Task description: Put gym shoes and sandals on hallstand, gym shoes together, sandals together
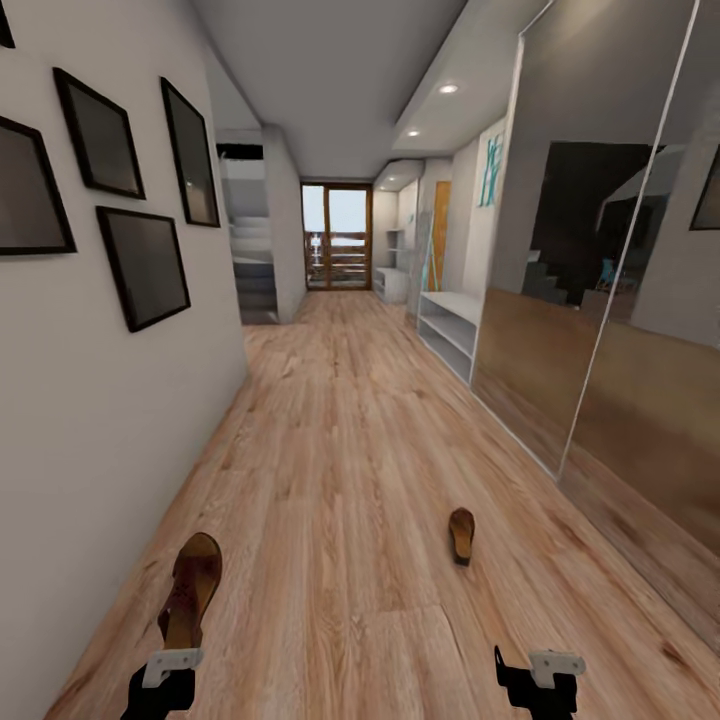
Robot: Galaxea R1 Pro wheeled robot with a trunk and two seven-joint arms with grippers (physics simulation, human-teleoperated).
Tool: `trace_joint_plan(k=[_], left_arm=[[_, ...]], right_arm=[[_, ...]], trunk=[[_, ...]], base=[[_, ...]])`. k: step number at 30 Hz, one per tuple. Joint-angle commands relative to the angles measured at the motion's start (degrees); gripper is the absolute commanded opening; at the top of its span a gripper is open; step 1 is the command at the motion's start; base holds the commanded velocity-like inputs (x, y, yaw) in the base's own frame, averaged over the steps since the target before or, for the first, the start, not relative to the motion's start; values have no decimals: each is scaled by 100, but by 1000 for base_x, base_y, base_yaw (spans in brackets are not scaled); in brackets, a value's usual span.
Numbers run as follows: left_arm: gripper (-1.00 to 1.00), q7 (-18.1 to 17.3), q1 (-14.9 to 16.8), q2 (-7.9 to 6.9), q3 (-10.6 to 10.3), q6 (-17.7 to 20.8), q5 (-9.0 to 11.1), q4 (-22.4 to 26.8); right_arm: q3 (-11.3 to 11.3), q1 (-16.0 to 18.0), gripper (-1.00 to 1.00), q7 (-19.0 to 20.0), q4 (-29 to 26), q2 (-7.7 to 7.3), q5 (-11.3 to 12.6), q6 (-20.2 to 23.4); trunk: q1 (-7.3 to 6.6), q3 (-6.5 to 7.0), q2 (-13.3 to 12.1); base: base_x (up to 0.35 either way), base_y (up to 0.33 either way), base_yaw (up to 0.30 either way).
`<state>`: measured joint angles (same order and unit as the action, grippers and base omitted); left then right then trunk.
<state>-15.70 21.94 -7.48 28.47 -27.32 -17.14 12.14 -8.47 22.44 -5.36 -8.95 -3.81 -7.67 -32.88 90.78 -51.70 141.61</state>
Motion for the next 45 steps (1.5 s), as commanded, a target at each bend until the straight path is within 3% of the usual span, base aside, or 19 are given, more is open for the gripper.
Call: trace_joint_plan(k=[1, 22, 45], left_arm=[[-100, -29, 4, 1, 54, -19, -53, -1], [-100, -29, 4, 5, 53, -19, -53, -1], [-100, -29, 4, 15, 53, -19, -57, -1]], right_arm=[[-32, 6, 100, -26, 8, 4, -61, -17], [-32, 6, 100, -22, 7, 12, -50, -17], [-32, 6, 100, -19, 5, 9, -55, -14]], trunk=[[2, -12, 2], [2, -161, 2], [2, -289, 2]], base=[[303, 173, -220], [313, 143, -197], [334, 41, -145]])
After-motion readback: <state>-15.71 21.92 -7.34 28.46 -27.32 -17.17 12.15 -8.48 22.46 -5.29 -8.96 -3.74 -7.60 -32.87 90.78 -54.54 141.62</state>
